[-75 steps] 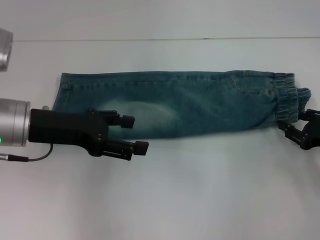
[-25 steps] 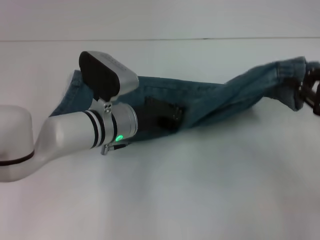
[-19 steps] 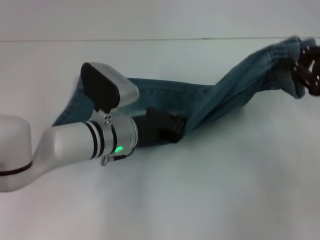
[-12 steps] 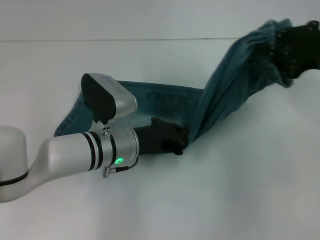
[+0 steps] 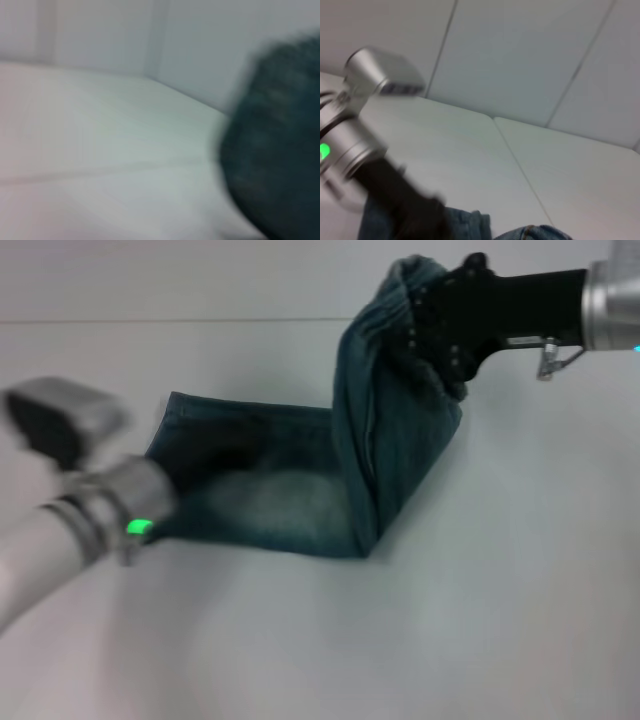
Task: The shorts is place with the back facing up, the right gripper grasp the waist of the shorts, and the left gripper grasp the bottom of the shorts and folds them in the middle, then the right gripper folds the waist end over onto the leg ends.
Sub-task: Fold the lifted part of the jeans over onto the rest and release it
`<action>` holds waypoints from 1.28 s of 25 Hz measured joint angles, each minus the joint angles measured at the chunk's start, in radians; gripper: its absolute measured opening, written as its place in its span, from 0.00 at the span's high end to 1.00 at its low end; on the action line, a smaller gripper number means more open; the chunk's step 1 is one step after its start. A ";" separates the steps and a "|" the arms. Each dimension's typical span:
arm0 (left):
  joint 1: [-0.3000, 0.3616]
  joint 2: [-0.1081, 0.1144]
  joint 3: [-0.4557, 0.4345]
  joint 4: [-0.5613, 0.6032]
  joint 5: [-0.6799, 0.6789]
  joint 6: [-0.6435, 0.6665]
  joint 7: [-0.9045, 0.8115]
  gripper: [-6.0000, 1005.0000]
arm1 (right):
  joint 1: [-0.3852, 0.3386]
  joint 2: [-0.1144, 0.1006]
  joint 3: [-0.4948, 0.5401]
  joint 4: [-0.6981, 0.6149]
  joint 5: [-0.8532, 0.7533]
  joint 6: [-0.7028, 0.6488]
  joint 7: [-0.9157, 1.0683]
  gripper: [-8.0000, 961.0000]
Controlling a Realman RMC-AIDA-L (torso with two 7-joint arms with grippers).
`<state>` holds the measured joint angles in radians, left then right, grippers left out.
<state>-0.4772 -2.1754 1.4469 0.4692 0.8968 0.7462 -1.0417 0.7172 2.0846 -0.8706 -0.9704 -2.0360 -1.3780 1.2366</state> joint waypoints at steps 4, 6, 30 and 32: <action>0.100 0.001 -0.252 0.033 -0.003 0.057 0.086 0.96 | 0.063 0.000 -0.048 0.025 -0.026 0.021 0.003 0.86; 0.155 0.001 -0.379 0.035 0.001 0.142 0.100 0.95 | 0.096 0.000 -0.075 0.049 -0.042 0.042 0.003 0.86; 0.312 0.001 -0.631 -0.084 0.081 0.437 0.114 0.91 | 0.271 0.017 -0.710 0.308 0.204 0.531 -0.191 0.58; 0.307 0.002 -0.632 -0.084 0.082 0.433 0.120 0.91 | 0.247 0.015 -0.707 0.279 0.230 0.492 -0.194 0.48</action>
<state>-0.1703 -2.1734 0.8151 0.3850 0.9787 1.1790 -0.9216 0.9638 2.0996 -1.5773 -0.6911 -1.8065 -0.8857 1.0422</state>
